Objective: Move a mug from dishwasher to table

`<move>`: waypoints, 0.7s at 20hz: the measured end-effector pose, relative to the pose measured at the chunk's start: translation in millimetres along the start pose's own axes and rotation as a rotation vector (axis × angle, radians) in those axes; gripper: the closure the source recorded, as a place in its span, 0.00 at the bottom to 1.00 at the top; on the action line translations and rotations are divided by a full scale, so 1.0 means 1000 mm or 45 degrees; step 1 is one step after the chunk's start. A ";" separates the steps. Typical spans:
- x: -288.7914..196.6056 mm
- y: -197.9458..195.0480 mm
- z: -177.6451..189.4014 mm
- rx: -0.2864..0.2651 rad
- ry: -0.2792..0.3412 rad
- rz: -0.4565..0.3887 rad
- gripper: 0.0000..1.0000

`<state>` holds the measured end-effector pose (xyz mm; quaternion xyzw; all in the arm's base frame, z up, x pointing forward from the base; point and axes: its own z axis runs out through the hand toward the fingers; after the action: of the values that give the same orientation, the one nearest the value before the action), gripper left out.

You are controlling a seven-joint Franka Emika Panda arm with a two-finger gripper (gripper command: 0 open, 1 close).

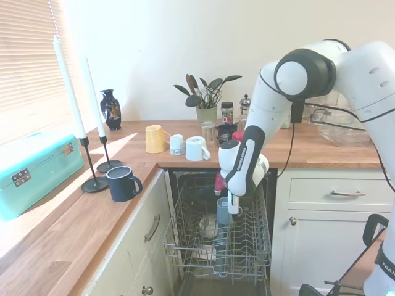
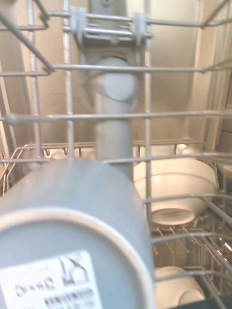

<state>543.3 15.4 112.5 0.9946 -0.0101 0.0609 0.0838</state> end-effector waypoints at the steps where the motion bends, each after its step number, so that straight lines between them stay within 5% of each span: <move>1: -0.003 0.001 0.003 0.002 -0.001 -0.003 0.00; 6: -0.011 0.004 0.017 0.012 -0.012 0.000 0.00; 7: -0.012 0.003 0.019 0.015 -0.010 0.000 1.00; 14: -0.013 0.004 0.021 0.028 -0.011 0.014 1.00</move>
<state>532.3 8.3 90.9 0.9956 -0.0151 0.0570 0.0725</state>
